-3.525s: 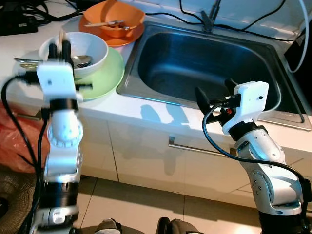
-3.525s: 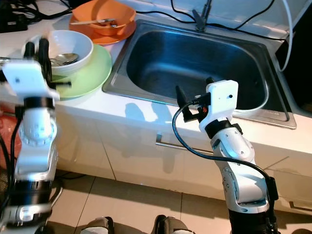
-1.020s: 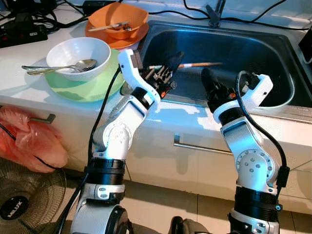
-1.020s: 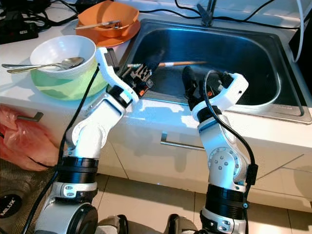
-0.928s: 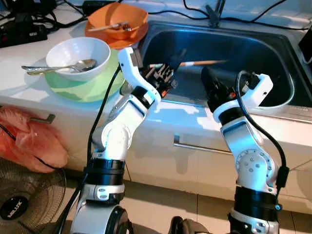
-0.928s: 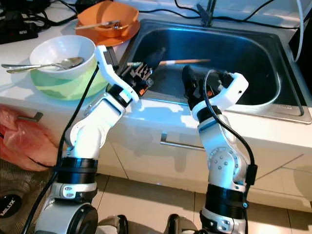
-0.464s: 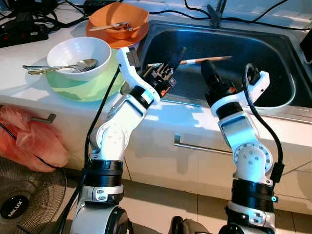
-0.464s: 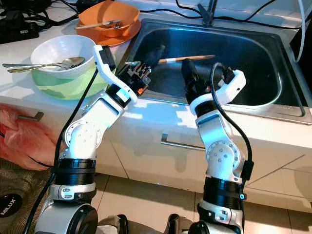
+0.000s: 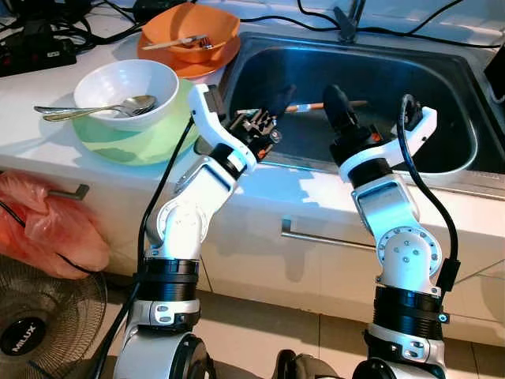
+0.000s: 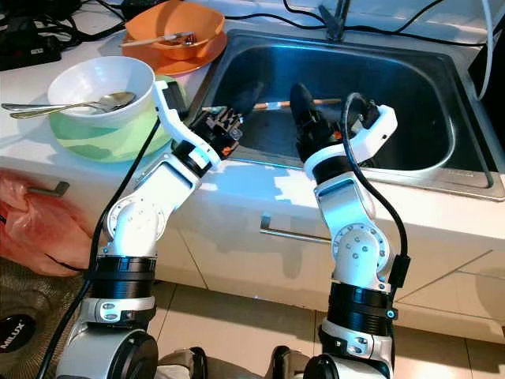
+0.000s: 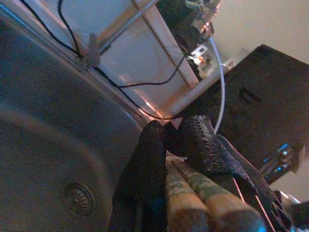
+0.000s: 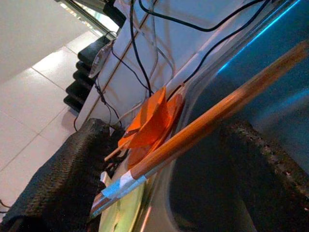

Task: Kitchen organization

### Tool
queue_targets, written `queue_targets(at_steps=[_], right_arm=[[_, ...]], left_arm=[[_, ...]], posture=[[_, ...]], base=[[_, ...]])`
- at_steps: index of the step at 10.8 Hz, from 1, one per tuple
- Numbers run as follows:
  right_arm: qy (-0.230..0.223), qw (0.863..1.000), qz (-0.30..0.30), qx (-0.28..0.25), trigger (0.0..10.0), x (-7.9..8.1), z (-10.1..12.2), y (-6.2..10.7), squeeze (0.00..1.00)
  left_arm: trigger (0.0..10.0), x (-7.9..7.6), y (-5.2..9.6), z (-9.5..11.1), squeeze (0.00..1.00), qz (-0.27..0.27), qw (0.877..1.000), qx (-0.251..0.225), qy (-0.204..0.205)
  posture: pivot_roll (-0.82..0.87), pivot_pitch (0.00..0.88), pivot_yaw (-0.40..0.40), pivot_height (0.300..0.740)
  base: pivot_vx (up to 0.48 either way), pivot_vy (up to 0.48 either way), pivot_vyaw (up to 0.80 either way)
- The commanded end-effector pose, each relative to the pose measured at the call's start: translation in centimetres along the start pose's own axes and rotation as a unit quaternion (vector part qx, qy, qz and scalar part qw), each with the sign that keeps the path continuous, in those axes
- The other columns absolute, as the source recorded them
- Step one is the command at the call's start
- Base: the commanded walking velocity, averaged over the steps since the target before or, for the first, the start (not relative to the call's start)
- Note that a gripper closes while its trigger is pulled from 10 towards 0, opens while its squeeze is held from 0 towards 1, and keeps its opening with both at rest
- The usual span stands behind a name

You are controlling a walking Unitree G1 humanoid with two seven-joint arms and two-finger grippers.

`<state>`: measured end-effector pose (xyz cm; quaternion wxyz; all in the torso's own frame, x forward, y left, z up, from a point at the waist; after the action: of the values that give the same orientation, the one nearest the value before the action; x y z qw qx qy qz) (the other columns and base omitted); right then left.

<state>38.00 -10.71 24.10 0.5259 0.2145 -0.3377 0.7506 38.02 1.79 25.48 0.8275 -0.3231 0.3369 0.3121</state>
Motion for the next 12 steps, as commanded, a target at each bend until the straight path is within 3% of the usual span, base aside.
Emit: queue_targets(at_steps=[1, 3, 6, 7, 8, 12], right_arm=[[-0.03, 0.999, 0.016, -0.009, 10.0, 1.4, -0.2, -0.4, 0.0], [-0.04, 0.999, 0.02, -0.004, 10.0, 1.8, -0.6, -0.7, 0.0], [-0.055, 0.998, 0.022, -0.007, 10.0, 1.8, -0.6, -1.0, 0.0], [-0.057, 0.998, 0.022, -0.01, 4.2, 1.7, -0.6, -1.1, 0.0], [-0.056, 0.998, 0.021, -0.013, 0.0, 1.7, -0.5, -1.2, 0.0], [-0.039, 0.999, 0.001, -0.028, 0.0, 0.8, 0.4, -1.2, 0.0]], left_arm=[[10.0, -1.4, -0.5, -2.0, 0.0, -0.025, 0.999, 0.012, 0.035], [10.0, -1.9, -0.6, -2.9, 0.0, -0.034, 0.998, 0.025, 0.051], [10.0, -3.7, -0.6, -3.6, 0.0, -0.065, 0.994, 0.039, 0.079], [10.0, -3.9, -0.5, -4.0, 0.0, -0.069, 0.994, 0.045, 0.079], [10.0, -3.8, -0.4, -4.2, 0.0, -0.065, 0.994, 0.046, 0.078], [10.0, -2.1, 0.6, -3.2, 0.0, -0.033, 0.997, 0.033, 0.062]], posture=[[0.0, 0.15, 0.006, 0.74], [0.0, 0.15, 0.003, 0.74], [0.0, 0.149, 0.003, 0.74], [0.0, 0.148, 0.003, 0.74], [0.0, 0.149, 0.004, 0.74], [0.0, 0.151, 0.001, 0.74]], base=[[0.0, 0.0, 0.0], [0.0, 0.0, 0.0], [0.0, 0.0, 0.0], [0.0, 0.0, 0.0], [0.0, 0.0, 0.0], [0.0, 0.0, 0.0]])
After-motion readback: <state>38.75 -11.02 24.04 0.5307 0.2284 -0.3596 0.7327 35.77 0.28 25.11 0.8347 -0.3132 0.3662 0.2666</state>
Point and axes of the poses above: a point about 5 cm out from each wrist's last joint towards the gripper, its own y axis pointing back from the gripper into the wrist, its own z axis along the axis of the wrist's last joint, x = y × z, the point moved 6 cm from there along -y, pointing out of the wrist towards the gripper, and after that the axes turned 9 degrees about y, right-handed, at the moved point
